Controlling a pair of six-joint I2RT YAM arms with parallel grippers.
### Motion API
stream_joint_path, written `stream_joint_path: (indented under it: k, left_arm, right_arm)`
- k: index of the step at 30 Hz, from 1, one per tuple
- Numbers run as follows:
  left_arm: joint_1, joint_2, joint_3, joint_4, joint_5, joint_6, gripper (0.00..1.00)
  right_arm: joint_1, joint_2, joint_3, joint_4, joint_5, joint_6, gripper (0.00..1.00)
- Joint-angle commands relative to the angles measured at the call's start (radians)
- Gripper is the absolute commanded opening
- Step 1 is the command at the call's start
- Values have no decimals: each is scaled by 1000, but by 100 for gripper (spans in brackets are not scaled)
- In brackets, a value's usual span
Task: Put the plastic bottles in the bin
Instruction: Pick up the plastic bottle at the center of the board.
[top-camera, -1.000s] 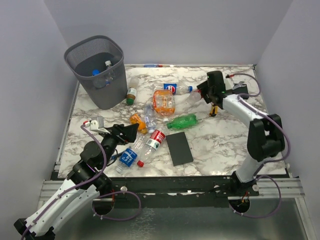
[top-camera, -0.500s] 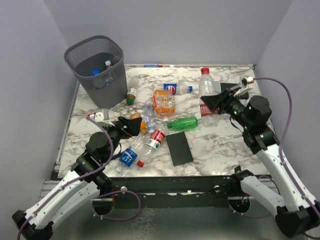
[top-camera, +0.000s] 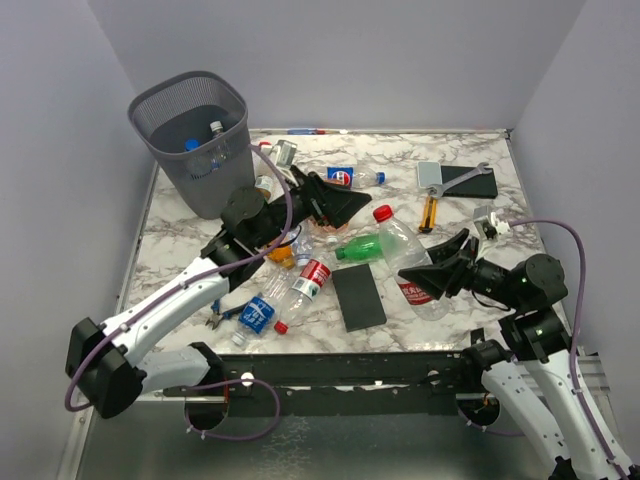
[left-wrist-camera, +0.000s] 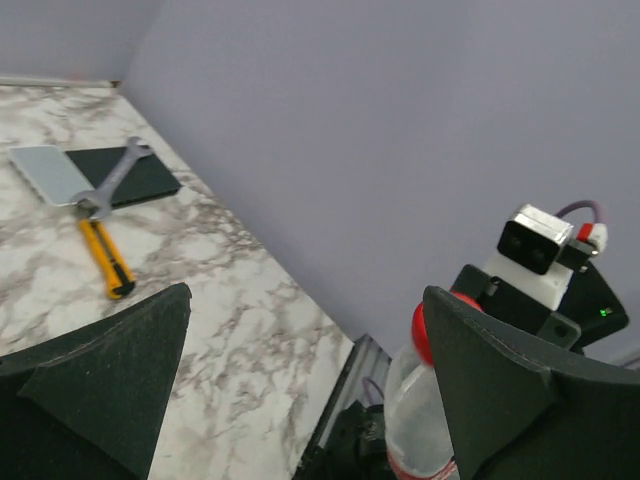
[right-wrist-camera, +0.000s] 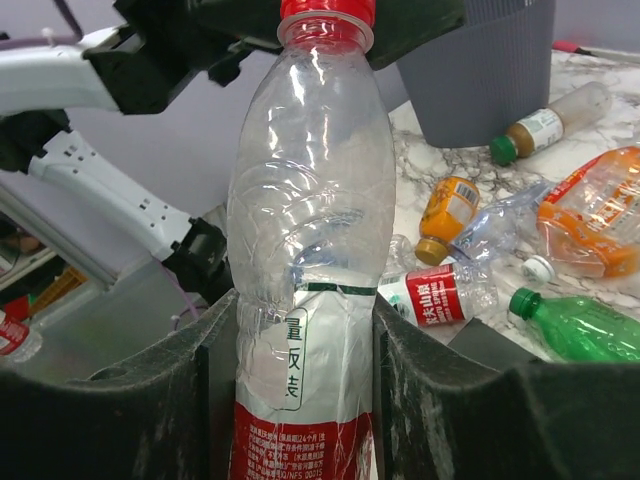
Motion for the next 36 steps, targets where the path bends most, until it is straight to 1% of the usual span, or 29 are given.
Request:
stream_joint_path:
  k: [1, 5, 7, 10, 14, 16, 19, 25, 27, 28, 30, 31, 32, 33, 34, 35, 36]
  left_arm:
    - [-33, 94, 94, 151, 190, -98, 99]
    - [-94, 129, 134, 180, 195, -75, 99]
    - [-114, 134, 139, 182, 195, -57, 99]
    - [-127, 136, 130, 182, 195, -48, 95]
    - [-137, 128, 112, 181, 198, -39, 81]
    - [-139, 120, 101, 181, 192, -32, 71]
    - [-139, 112, 91, 181, 189, -27, 61]
    - [-143, 119, 91, 181, 187, -23, 49]
    - [-146, 121, 94, 182, 193, -18, 43]
    - [-148, 124, 96, 180, 194, -15, 38]
    - [-151, 126, 99, 180, 196, -8, 25]
    - [-151, 127, 101, 181, 196, -2, 16]
    - [-152, 128, 104, 180, 196, 7, 6]
    - [-152, 126, 107, 179, 194, 13, 0]
    - [-151, 122, 108, 174, 184, 22, 0]
    - [-151, 115, 112, 160, 167, 36, 0]
    - [-151, 108, 116, 139, 146, 56, 0]
  right_arm:
    - [3, -13, -17, 19, -79, -18, 44]
    - [2, -13, -25, 38, -70, 2, 43]
    - [3, -15, -30, 82, -64, 15, 42]
    - [2, -8, -33, 112, -62, 37, 41]
    - [3, -2, -34, 127, -37, 49, 40]
    - [3, 1, -39, 144, -34, 60, 40]
    - [3, 12, -40, 159, -35, 73, 40]
    - [3, 31, -39, 163, -41, 73, 40]
    - [3, 33, -36, 158, -39, 72, 41]
    - [3, 36, -35, 156, -39, 72, 43]
    - [2, 38, -29, 145, -34, 70, 49]
    - [3, 41, -23, 135, -29, 67, 56]
    - [3, 46, -13, 119, -25, 62, 67]
    - [3, 51, 0, 98, -19, 58, 79]
    - [2, 58, 18, 73, -15, 54, 89]
    - [3, 65, 40, 52, -13, 50, 97]
    - [2, 70, 64, 10, -10, 46, 100]
